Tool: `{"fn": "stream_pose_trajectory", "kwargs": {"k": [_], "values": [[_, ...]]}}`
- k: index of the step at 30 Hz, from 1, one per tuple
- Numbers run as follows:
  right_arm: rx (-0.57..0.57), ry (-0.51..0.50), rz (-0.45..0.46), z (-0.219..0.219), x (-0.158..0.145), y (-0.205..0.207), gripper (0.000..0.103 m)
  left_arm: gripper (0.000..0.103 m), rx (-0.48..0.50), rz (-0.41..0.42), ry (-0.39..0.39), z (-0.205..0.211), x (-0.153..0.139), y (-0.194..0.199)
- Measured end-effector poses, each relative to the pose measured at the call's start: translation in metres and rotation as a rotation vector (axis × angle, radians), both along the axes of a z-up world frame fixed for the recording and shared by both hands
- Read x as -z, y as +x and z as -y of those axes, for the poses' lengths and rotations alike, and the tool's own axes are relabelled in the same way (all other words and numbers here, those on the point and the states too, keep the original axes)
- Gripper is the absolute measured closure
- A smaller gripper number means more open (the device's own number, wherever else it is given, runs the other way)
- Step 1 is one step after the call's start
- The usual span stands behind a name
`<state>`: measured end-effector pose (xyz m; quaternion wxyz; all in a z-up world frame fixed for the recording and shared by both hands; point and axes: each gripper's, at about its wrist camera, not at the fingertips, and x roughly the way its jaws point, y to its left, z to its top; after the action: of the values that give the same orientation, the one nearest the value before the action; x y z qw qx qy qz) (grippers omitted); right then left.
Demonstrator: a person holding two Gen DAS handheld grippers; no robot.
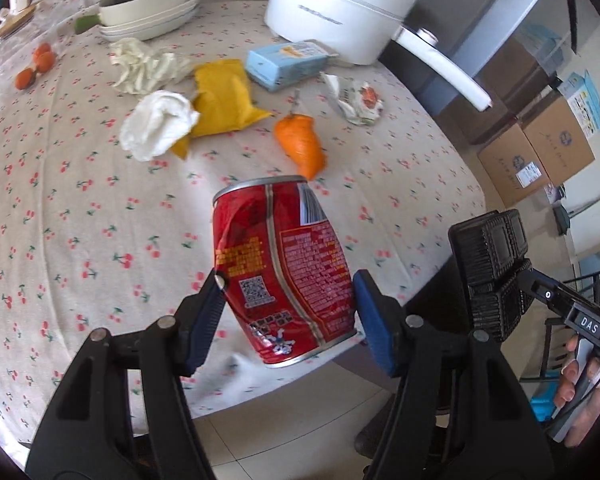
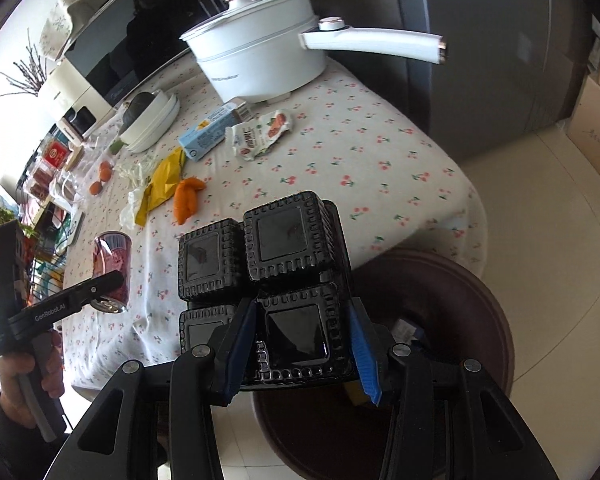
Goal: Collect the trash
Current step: 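Carry tray and can over the bin and open both tools to drop them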
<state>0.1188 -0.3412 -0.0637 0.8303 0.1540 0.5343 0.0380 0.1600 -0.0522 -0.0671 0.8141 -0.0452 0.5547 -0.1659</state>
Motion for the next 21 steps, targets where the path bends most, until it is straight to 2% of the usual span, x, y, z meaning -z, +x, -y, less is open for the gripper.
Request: {"fn": "stream_pose_trajectory", "kwargs": {"k": [8,11,12,13,14,21], "values": [[0.099,-0.029,-0.054,0.06,0.019,-0.043,0.055,0.038,0.178,-0.006,-0.014,0.075,0.006,-0.033],[0.086,-0.003,-0.073,0.067,0.032,-0.052,0.049,0.038,0.218,-0.012,-0.001,0.093,0.013,-0.043],[0.08,-0.006,-0.077,0.068,0.035,-0.055,0.044,0.038,0.226,-0.017,0.002,0.098,0.015,-0.046],[0.079,-0.015,-0.083,0.068,0.037,-0.057,0.034,0.038,0.233,-0.021,0.004,0.101,0.017,-0.048],[0.08,-0.024,-0.079,0.069,0.036,-0.061,0.031,0.038,0.24,-0.024,0.007,0.104,0.02,-0.05],[0.104,-0.004,-0.08,0.082,0.031,-0.074,0.03,0.038,0.312,-0.03,0.013,0.125,0.029,-0.063]]}}
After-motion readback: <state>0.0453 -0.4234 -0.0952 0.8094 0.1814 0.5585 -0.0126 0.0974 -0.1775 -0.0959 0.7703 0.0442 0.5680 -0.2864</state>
